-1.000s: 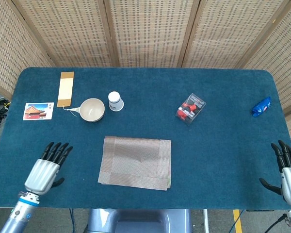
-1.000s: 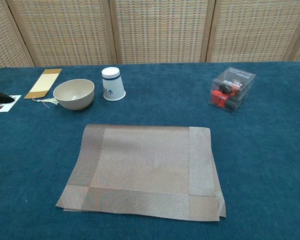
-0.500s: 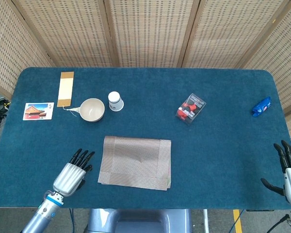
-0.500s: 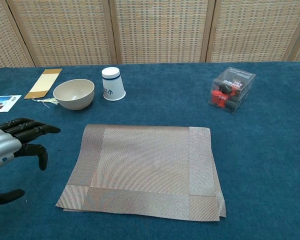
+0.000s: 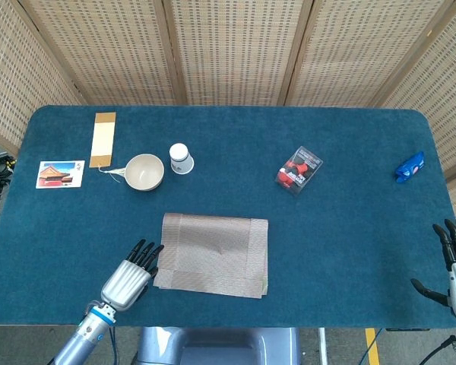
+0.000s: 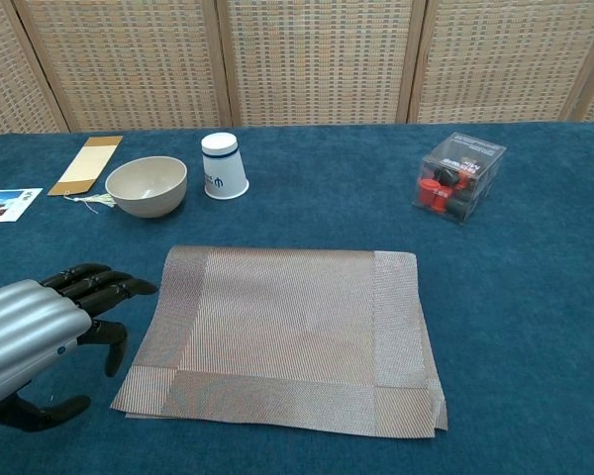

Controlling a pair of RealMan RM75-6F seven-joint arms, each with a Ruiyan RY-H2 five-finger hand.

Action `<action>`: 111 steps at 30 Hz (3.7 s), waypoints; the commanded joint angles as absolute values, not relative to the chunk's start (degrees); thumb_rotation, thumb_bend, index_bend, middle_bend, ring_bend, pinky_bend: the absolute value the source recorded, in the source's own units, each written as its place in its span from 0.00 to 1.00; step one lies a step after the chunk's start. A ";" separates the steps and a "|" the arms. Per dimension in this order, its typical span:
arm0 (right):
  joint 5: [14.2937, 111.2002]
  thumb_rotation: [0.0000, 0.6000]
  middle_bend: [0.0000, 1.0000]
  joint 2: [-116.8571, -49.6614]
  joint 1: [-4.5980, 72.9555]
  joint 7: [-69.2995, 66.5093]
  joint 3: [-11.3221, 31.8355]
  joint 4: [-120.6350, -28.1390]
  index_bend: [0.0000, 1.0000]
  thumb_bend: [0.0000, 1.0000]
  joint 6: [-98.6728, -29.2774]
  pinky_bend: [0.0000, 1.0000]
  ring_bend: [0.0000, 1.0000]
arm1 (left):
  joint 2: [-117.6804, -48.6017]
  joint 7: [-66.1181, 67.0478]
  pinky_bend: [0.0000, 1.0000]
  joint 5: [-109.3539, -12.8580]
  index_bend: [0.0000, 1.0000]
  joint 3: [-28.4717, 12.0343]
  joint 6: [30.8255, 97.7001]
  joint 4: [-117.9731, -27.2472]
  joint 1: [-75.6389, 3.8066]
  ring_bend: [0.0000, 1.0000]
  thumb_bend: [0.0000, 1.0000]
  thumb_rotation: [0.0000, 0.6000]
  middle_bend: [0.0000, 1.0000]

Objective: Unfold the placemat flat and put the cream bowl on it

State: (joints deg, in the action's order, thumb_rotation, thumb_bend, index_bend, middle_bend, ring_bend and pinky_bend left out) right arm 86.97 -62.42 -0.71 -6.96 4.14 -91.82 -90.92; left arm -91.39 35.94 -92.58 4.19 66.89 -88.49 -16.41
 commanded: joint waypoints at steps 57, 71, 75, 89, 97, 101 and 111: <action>86.45 1.00 0.00 -61.98 -0.77 -7.85 4.17 -92.14 0.08 0.06 -90.09 0.00 0.00 | -96.64 37.31 0.00 -89.87 0.55 4.37 66.71 -84.36 -18.62 0.00 0.53 1.00 0.00; 86.20 1.00 0.00 -61.94 -0.74 -8.00 4.23 -92.13 0.08 0.06 -89.86 0.00 0.00 | -94.88 37.49 0.00 -88.34 0.58 2.10 66.96 -87.68 -19.73 0.00 0.53 1.00 0.00; 85.83 1.00 0.00 -61.98 -0.67 -8.07 4.30 -92.02 0.08 0.06 -89.53 0.00 0.00 | -93.52 38.01 0.00 -87.98 0.58 0.35 67.00 -90.86 -20.77 0.00 0.53 1.00 0.00; 83.36 1.00 0.00 -61.13 -0.59 -9.35 5.05 -91.58 0.08 0.06 -88.14 0.00 0.00 | -86.91 45.75 0.00 -74.05 0.61 -14.79 60.52 -105.14 -30.37 0.00 0.53 1.00 0.00; 84.29 1.00 0.00 -60.39 -0.89 -9.60 4.55 -92.13 0.08 0.06 -88.45 0.00 0.00 | -87.56 53.08 0.00 -58.85 0.61 -23.87 58.13 -102.88 -39.75 0.00 0.53 1.00 0.00; 84.07 1.00 0.00 -60.49 -0.92 -10.01 4.57 -91.53 0.08 0.06 -88.29 0.00 0.00 | -89.11 56.00 0.00 -52.07 0.61 -27.03 59.82 -99.13 -44.75 0.00 0.53 1.00 0.00; 81.00 1.00 0.00 -61.41 -0.01 -8.96 5.10 -89.93 0.08 0.06 -85.14 0.00 0.00 | -94.04 58.99 0.00 -39.69 0.62 -30.68 59.44 -82.67 -56.37 0.00 0.53 1.00 0.00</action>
